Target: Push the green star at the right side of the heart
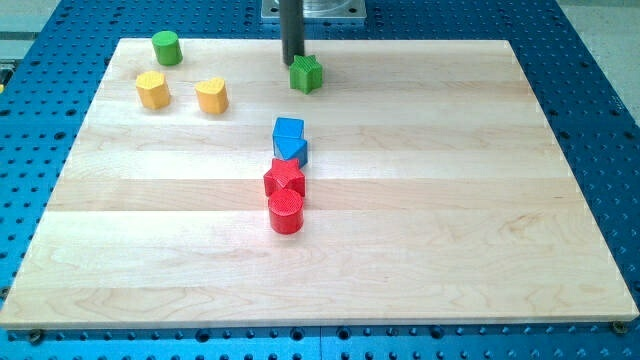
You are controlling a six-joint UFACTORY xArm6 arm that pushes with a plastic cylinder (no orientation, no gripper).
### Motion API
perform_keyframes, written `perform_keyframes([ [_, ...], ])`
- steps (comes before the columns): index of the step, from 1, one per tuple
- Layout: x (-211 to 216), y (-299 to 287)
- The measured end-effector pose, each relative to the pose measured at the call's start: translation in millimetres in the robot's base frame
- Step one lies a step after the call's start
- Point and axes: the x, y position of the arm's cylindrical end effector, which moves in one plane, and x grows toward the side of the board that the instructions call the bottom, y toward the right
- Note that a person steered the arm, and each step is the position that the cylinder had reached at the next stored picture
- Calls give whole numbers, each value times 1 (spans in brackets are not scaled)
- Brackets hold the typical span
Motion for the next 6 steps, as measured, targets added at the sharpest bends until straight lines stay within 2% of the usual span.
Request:
perform_keyframes([
  [2, 43, -2],
  [3, 45, 43],
  [4, 66, 55],
  [6, 68, -12],
])
